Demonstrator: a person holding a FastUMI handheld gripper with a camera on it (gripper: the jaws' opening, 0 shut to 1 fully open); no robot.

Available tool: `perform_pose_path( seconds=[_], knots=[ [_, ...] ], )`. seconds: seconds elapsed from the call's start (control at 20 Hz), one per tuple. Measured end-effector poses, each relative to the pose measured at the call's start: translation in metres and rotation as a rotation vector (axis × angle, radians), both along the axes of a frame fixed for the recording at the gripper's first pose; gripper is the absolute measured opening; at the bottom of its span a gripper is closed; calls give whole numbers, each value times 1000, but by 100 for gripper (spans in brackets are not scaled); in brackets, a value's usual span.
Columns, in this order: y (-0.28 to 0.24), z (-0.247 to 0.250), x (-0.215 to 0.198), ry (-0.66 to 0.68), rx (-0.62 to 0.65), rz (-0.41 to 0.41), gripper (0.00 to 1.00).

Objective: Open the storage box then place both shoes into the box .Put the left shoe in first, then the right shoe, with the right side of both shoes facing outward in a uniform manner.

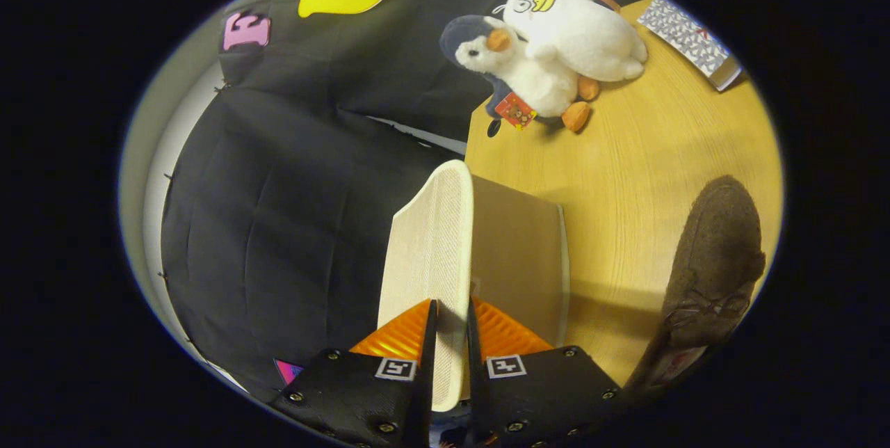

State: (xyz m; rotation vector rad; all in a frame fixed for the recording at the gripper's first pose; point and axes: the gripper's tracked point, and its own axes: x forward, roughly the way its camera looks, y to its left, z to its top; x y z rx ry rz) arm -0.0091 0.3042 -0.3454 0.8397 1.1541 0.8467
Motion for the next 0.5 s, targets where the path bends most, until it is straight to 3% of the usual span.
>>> perform_pose_path(
  seconds=[0.05, 0.1, 0.2, 0.5],
  knots=[
    [-7, 6, 4, -2, 22, 5, 22],
    [-7, 8, 11, 4, 32, -25, 16],
    [-1, 12, 5, -25, 26, -7, 4],
    [3, 37, 1, -114, -12, 20, 4]
  ],
)
